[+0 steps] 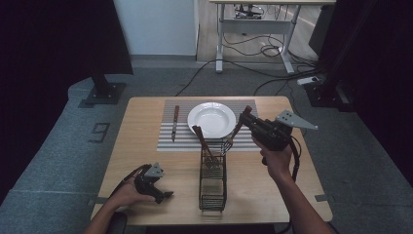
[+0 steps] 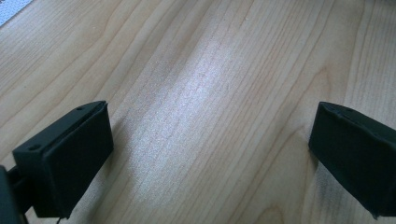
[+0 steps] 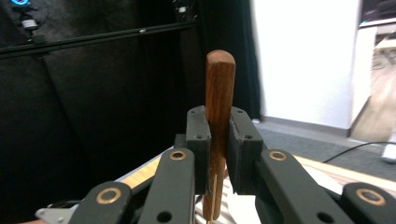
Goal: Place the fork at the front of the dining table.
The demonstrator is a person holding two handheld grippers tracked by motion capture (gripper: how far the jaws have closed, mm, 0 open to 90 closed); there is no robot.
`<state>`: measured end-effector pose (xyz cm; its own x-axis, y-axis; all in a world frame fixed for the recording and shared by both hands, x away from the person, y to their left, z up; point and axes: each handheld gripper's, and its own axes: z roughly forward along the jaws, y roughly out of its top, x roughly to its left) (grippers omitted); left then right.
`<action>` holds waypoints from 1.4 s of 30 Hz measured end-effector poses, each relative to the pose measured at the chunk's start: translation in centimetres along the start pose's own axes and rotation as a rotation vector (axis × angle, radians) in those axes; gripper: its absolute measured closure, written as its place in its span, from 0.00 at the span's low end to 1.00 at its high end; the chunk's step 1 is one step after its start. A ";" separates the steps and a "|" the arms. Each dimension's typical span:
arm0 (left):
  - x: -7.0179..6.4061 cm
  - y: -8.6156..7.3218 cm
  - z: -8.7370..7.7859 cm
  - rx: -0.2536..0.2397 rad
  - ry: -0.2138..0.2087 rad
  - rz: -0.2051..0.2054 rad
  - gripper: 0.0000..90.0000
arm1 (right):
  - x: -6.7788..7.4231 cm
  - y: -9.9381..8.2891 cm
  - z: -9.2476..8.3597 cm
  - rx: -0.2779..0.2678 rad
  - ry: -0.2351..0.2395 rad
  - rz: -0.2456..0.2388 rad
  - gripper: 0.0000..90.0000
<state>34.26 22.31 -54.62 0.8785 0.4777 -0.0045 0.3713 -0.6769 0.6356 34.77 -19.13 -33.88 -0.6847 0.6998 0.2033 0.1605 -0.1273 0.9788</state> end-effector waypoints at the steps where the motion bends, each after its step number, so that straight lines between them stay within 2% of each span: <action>1: 0.0 0.0 0.0 0.000 0.000 0.000 0.00 | -0.3 0.1 -0.3 0.002 -0.010 -0.005 0.89; 3: 0.0 0.0 0.0 0.000 0.000 0.000 0.00 | -1.1 0.3 -0.7 -0.005 -0.036 0.009 0.89; 8: 0.0 0.0 0.0 0.000 0.000 0.000 0.00 | -2.2 0.0 -0.8 0.002 -0.068 0.014 0.89; 15: 0.0 0.0 0.0 0.000 -0.001 0.000 0.00 | -3.4 -0.6 -0.7 0.035 -0.132 -0.011 0.89; 33: 0.0 0.0 0.0 0.003 -0.002 0.004 0.00 | -6.1 -2.7 0.1 0.138 -0.242 -0.020 0.89; 42: 0.0 0.0 0.0 0.003 -0.003 0.004 0.00 | -7.2 -3.5 0.3 0.174 -0.283 -0.030 0.89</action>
<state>34.27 22.36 -54.60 0.8808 0.4735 -0.0040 0.3686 -0.6805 0.6333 39.40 -23.51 -38.76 -0.4704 0.8719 0.1360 0.2794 0.0009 0.9602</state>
